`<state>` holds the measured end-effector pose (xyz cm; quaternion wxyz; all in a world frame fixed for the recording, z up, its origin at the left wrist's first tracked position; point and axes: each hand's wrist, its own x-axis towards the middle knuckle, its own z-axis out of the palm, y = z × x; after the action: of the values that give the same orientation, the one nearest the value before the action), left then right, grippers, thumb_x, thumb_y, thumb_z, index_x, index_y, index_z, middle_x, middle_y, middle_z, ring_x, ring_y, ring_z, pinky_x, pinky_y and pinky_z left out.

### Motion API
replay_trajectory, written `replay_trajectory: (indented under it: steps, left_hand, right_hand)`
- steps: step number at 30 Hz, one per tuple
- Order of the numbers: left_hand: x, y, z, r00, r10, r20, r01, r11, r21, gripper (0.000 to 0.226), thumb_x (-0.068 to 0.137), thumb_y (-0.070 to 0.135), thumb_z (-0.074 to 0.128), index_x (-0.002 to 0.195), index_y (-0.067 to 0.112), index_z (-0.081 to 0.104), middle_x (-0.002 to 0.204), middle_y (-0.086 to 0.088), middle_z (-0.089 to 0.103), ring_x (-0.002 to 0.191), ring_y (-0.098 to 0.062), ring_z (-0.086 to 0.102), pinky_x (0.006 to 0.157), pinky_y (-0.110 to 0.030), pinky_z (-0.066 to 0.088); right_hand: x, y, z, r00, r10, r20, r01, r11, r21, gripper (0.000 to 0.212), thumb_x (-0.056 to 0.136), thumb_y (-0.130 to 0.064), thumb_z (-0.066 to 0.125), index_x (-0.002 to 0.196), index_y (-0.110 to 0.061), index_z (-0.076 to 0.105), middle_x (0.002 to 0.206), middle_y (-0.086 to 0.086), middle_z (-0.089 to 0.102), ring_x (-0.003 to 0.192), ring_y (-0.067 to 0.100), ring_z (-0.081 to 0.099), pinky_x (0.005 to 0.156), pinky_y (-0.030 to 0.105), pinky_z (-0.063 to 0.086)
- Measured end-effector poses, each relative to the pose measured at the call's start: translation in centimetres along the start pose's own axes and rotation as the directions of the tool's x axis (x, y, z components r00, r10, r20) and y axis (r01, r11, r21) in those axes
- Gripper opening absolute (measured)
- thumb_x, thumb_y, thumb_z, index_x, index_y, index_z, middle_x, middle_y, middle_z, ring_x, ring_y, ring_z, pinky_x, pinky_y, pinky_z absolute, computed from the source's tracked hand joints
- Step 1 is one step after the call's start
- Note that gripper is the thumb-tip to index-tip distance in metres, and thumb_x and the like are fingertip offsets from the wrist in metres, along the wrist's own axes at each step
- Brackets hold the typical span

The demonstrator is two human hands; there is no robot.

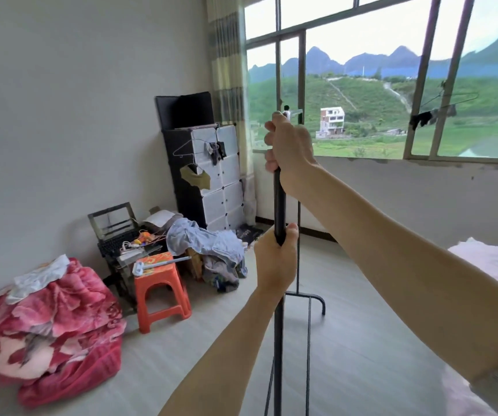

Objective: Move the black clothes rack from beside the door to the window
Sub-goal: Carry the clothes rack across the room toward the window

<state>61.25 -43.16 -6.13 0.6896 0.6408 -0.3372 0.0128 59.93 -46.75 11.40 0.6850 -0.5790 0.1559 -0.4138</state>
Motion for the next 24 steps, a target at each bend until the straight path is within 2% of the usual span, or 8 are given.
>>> replay_trajectory:
  steps: [2,4,7,9,11,14,19,24]
  left_hand:
    - [0.9,-0.5,0.7,0.999,0.016,0.042,-0.017,0.999,0.027,0.042,0.097,0.024,0.055,0.059,0.02,0.04,0.049,0.005,0.041,0.041,-0.007,0.041,0.044,-0.018,0.033]
    - [0.9,-1.6,1.0,0.999,0.019,0.045,-0.021,0.999,0.027,0.032,0.097,0.025,0.054,0.067,0.021,0.045,0.052,0.005,0.046,0.045,-0.007,0.049,0.047,-0.016,0.041]
    - [0.3,-6.0,0.8,0.987,-0.13,0.098,0.126,0.991,0.045,0.041,0.097,0.04,0.053,0.063,0.02,0.043,0.05,0.0,0.049,0.05,-0.023,0.058,0.054,-0.037,0.05]
    - [0.0,-9.5,0.5,0.944,-0.271,0.185,0.256,0.961,0.104,0.054,0.095,0.048,0.053,0.05,0.021,0.038,0.044,0.002,0.046,0.048,-0.028,0.053,0.057,-0.046,0.051]
    - [0.5,-11.8,0.5,0.903,-0.316,0.291,0.285,0.947,0.144,0.061,0.095,0.044,0.054,0.042,0.02,0.034,0.037,0.007,0.038,0.045,-0.023,0.044,0.052,-0.046,0.046]
    - [2.1,-12.6,1.0,0.834,-0.329,0.442,0.307,0.944,0.122,0.059,0.095,0.033,0.055,0.044,0.02,0.029,0.037,0.009,0.03,0.039,-0.018,0.032,0.048,-0.036,0.034]
    - [2.9,-13.6,2.5,0.794,-0.329,0.511,0.373,0.928,0.019,0.052,0.088,0.03,0.058,0.052,0.022,0.021,0.043,0.005,0.022,0.04,-0.017,0.018,0.047,-0.033,0.015]
    - [4.3,-14.0,4.4,0.746,-0.312,0.588,0.379,0.925,0.01,0.056,0.093,0.023,0.056,0.05,0.023,0.021,0.041,0.009,0.02,0.037,-0.015,0.017,0.043,-0.027,0.012]
  right_hand:
    - [2.1,0.6,0.0,0.992,-0.044,-0.116,0.035,0.996,-0.081,0.029,0.103,-0.031,0.044,0.081,-0.014,0.052,0.059,-0.002,0.04,0.042,0.011,0.031,0.037,0.018,0.025]
    - [3.8,1.2,0.2,0.98,-0.057,-0.19,0.032,0.99,-0.134,0.028,0.102,-0.035,0.045,0.088,-0.013,0.054,0.061,-0.001,0.042,0.043,0.012,0.032,0.037,0.019,0.027]
    - [5.6,2.0,0.8,0.978,-0.076,-0.197,0.05,0.99,-0.133,0.027,0.101,-0.033,0.047,0.085,-0.013,0.054,0.059,-0.002,0.04,0.042,0.011,0.03,0.039,0.02,0.025]
    - [6.1,2.4,0.8,0.985,-0.099,-0.143,0.086,0.991,-0.098,0.028,0.102,-0.027,0.048,0.078,-0.014,0.052,0.054,-0.004,0.037,0.042,0.011,0.028,0.04,0.02,0.023]
    - [6.1,2.7,0.5,0.985,-0.137,-0.106,0.127,0.987,-0.1,0.026,0.101,-0.024,0.05,0.078,-0.014,0.051,0.053,-0.005,0.036,0.041,0.01,0.029,0.039,0.021,0.024]
    - [5.2,4.6,-0.3,0.977,-0.189,-0.101,0.171,0.972,-0.164,0.026,0.101,-0.033,0.052,0.084,-0.013,0.049,0.046,-0.01,0.038,0.036,0.008,0.033,0.038,0.022,0.03]
    - [4.0,9.0,-2.1,0.963,-0.237,-0.126,0.221,0.967,-0.13,0.041,0.098,-0.037,0.057,0.066,-0.021,0.038,0.049,-0.008,0.029,0.039,0.009,0.024,0.044,0.031,0.018]
    - [6.2,8.8,-2.8,0.84,-0.46,-0.288,0.316,0.845,-0.432,0.047,0.098,-0.038,0.055,0.056,-0.022,0.038,0.039,-0.013,0.035,0.035,0.004,0.032,0.042,0.021,0.028]
